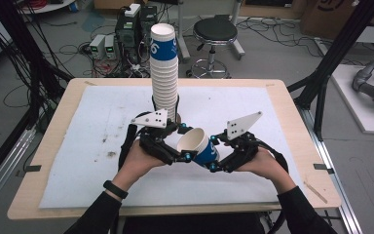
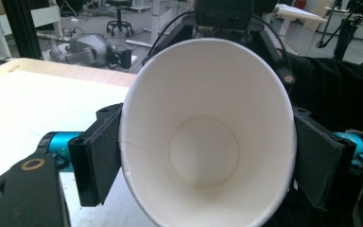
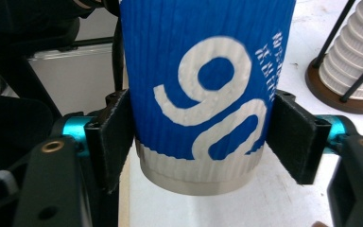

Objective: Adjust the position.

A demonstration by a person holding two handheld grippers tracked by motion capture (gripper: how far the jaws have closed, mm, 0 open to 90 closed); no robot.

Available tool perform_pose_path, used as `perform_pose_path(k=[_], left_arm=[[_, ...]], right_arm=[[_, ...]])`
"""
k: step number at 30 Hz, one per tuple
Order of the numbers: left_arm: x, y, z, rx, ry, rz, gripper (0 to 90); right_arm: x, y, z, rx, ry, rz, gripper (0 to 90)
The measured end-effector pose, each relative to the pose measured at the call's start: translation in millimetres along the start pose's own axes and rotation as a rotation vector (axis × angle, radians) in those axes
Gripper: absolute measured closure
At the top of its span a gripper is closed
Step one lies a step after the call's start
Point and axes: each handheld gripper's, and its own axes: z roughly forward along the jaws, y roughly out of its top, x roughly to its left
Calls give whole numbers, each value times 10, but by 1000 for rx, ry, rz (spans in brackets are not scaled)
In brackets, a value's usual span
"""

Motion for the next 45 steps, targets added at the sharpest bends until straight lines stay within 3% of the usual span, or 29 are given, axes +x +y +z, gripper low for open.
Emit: perform_pose_path(k=[6, 13, 19, 26, 30, 34, 39, 45], left_arm=[[-13, 18, 9, -24, 14, -5, 172], [-7, -25, 0, -152, 16, -70, 110], [20, -63, 11, -196, 6, -108, 104], [10, -61, 52, -209, 5, -107, 104], [15, -62, 53, -225, -22, -103, 165], [3, -58, 54, -231, -22, -92, 216], [8, -53, 52, -216, -23, -86, 220], [-5, -8, 42, -154, -4, -52, 222]], right_arm=[[-19, -23, 16, -36, 11, 2, 291], [-26, -59, -21, -153, 25, 26, 293], [-40, -80, -62, -229, 19, 35, 293], [-30, -79, -42, -239, 14, 29, 293], [-25, -80, -25, -244, 12, 32, 292], [-29, -83, -22, -250, 14, 33, 293], [-26, -84, -21, -242, 9, 29, 288], [-3, -76, -21, -205, -12, 12, 266]])
